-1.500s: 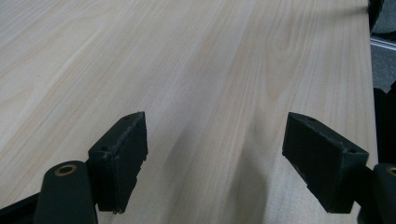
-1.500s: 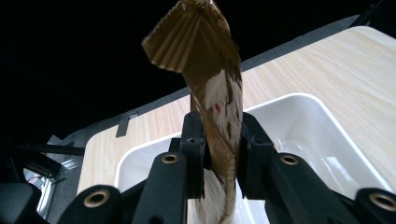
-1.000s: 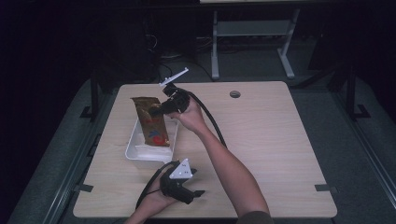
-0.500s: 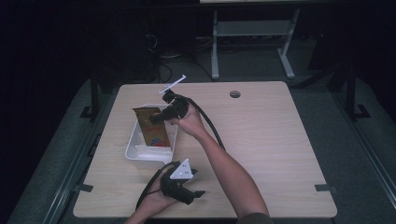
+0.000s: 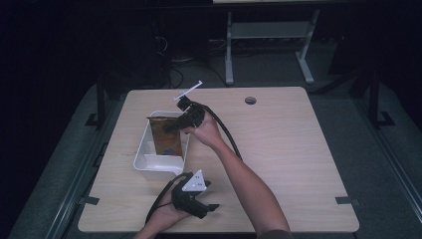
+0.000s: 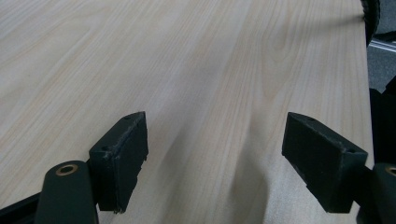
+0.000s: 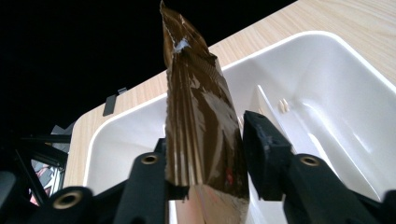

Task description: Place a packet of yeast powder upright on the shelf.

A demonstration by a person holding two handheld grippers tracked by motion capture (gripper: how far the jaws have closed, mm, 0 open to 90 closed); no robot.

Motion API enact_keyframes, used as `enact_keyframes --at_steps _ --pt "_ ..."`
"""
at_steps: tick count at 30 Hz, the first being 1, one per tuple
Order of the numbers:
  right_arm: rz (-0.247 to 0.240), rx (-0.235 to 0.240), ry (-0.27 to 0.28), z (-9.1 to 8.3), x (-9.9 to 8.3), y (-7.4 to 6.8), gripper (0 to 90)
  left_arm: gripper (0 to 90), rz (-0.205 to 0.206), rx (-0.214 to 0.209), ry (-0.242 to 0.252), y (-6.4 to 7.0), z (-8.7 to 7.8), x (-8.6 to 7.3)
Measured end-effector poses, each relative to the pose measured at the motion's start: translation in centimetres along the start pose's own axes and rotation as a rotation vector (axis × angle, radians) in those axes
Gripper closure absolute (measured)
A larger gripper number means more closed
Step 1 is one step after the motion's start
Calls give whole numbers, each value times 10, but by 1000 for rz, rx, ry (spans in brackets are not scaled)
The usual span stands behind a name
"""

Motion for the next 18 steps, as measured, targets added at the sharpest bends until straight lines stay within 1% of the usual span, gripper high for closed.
enact_keyframes --at_steps 3,4,5,8,10,18 --pt "10 -6 1 -4 -4 3 546 221 -1 1 -5 -1 0 -1" --pt "10 -6 1 -4 -4 3 546 222 -1 1 -5 -1 0 -1" --pt "15 -8 6 -7 -5 4 518 221 -2 1 -3 -1 0 -1" --pt "18 8 28 -12 -6 2 492 221 -5 2 -1 -1 0 0" --pt "18 13 30 -14 -8 1 468 221 -6 3 -1 -2 0 0" --pt "23 18 41 -26 -17 -3 445 221 -2 9 -2 -3 0 -1"
Point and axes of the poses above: each handheld gripper's, and its own axes: z roughly forward along the jaws, x roughly out of its top, y roughly to its right, the point moved 9 cm from there along z, roughly forward along the jaws, and after that the axes turned 8 degrees about x, right-handed, at the moved point
